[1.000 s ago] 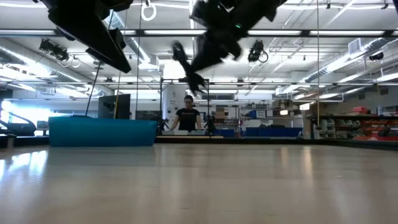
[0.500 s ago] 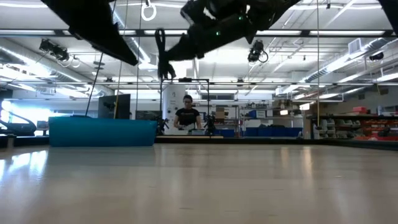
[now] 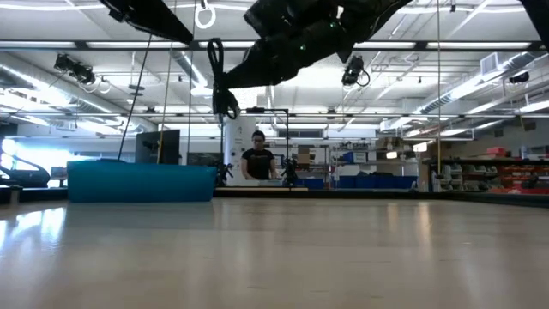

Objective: Pick and place USB-C Cables
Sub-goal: Put the black charger cable into the blue bin

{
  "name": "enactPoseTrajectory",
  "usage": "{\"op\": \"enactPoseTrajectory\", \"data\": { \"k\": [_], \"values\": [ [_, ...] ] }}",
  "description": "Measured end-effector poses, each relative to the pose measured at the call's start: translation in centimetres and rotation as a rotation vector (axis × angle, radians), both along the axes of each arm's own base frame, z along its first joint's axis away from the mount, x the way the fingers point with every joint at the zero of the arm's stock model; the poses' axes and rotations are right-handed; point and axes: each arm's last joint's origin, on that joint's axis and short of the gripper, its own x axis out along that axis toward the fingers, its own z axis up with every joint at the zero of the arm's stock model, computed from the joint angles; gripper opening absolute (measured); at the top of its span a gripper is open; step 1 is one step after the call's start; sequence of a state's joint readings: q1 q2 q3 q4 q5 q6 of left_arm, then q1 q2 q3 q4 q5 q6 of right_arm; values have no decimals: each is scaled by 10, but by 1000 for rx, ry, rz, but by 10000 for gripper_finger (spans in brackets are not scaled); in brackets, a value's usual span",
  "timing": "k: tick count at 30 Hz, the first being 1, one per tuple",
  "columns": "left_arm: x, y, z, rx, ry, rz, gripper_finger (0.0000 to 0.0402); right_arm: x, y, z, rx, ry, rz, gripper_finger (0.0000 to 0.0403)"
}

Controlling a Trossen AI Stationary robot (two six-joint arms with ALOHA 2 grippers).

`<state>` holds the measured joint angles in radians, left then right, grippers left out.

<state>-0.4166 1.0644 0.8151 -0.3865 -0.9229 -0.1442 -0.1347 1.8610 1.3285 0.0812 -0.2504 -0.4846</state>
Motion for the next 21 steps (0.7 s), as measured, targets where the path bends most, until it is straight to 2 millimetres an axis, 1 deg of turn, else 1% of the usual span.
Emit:
{"op": "enactPoseTrajectory", "data": {
  "k": [3, 7, 12, 18, 21],
  "values": [
    [3, 4, 0, -22, 21, -45, 190, 1, 5, 1, -8, -13, 22, 28],
    [10, 10, -1, -30, 27, -47, 190, 2, 11, 3, -16, -29, 40, 28],
    [17, 9, 6, -37, -14, -158, 190, 3, 13, 4, -23, -46, 48, 29],
    [27, 17, -1, -76, 9, -183, 190, 4, 15, 7, -24, -71, 57, 29],
    [29, 20, -2, -72, 16, -175, 190, 4, 18, 6, -23, -64, 63, 29]
  ]
}}
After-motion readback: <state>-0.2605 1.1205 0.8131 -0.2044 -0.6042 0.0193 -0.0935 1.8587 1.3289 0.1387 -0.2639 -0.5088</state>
